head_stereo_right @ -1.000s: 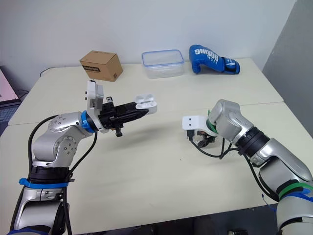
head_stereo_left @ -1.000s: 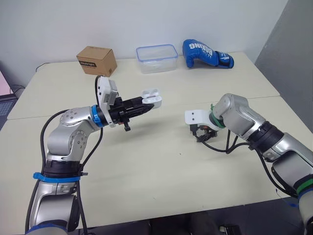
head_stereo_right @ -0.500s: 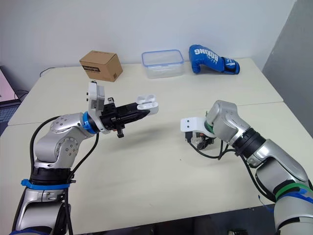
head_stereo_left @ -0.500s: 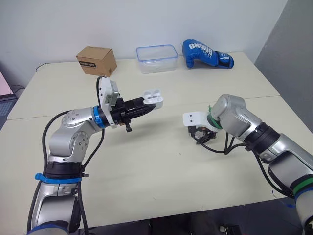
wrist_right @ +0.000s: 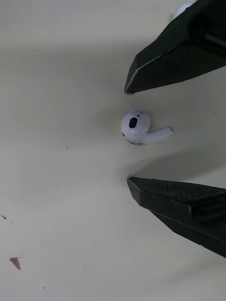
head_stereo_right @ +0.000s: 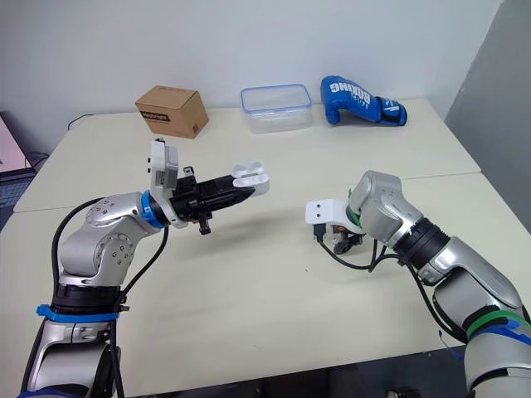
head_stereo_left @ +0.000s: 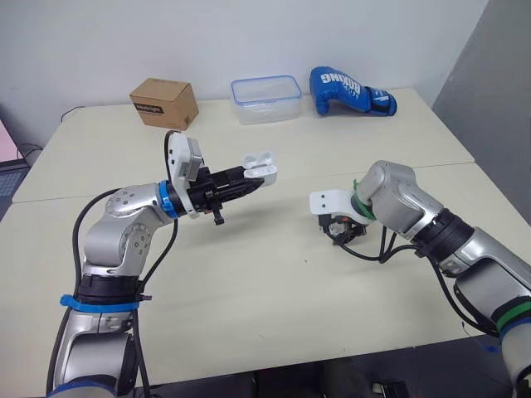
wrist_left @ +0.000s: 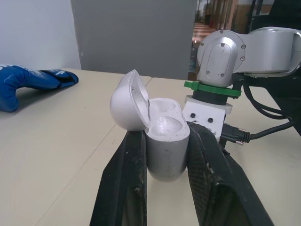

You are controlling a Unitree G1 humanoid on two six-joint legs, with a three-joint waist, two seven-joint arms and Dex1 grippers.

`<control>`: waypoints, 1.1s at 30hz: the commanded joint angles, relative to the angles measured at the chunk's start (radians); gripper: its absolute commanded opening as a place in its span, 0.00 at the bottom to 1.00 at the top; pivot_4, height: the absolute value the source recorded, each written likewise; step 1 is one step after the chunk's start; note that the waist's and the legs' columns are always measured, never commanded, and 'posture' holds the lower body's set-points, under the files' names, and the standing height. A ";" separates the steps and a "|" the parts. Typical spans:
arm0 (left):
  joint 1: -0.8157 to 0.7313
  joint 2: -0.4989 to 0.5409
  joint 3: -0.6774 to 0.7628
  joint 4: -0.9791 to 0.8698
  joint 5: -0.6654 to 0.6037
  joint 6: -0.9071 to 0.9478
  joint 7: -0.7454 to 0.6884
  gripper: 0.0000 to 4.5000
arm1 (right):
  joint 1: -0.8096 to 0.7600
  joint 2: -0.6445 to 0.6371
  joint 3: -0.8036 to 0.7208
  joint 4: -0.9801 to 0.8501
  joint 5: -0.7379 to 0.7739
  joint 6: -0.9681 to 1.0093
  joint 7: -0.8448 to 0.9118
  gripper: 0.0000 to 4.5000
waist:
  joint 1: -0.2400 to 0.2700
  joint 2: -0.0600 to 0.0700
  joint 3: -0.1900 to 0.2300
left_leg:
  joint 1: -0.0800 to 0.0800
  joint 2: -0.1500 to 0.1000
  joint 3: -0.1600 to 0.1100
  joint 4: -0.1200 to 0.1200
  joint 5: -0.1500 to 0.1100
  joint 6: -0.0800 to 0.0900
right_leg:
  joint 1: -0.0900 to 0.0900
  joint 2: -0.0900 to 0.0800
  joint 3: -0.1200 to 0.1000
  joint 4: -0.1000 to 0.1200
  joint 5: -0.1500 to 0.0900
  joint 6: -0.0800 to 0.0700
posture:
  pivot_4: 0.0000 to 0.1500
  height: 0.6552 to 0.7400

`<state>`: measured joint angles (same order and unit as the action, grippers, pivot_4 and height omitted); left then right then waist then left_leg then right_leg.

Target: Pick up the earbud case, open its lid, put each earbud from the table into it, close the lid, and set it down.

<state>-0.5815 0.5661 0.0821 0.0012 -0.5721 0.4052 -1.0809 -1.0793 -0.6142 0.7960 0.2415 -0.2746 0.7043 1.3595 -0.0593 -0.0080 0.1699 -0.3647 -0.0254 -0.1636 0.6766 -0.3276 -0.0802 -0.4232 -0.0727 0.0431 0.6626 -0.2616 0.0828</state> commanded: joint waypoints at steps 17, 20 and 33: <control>-0.001 0.001 0.007 -0.040 -0.004 -0.012 0.006 0.17 | 0.000 -0.008 -0.026 -0.014 -0.036 -0.009 0.029 0.09 | 0.000 0.000 0.000 | 0.000 0.000 0.000 0.000 0.000 0.000 | 0.000 0.000 0.000 0.000 0.000 0.000 | 1.00 1.00; -0.002 -0.001 0.005 -0.040 -0.003 -0.012 0.006 0.17 | 0.002 -0.026 -0.027 -0.028 -0.037 -0.020 0.042 0.09 | 0.000 0.000 0.000 | 0.000 0.000 0.000 0.000 0.000 0.000 | 0.000 0.000 0.000 0.000 0.000 0.000 | 1.00 1.00; -0.013 -0.002 0.001 -0.025 0.004 -0.020 0.000 0.17 | 0.074 -0.138 -0.048 -0.140 -0.051 -0.059 0.096 0.09 | 0.001 0.000 0.000 | 0.000 0.000 0.000 0.000 0.000 0.000 | 0.000 0.000 0.000 0.000 0.000 0.000 | 1.00 1.00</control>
<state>-0.5798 0.5633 0.0755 -0.0015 -0.5678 0.4051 -1.0804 -1.0039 -0.7426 0.7729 0.1346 -0.3123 0.6432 1.4422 -0.0584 -0.0080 0.1699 -0.3647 -0.0255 -0.1634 0.6767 -0.3276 -0.0802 -0.4230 -0.0730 0.0431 0.6626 -0.2616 0.0828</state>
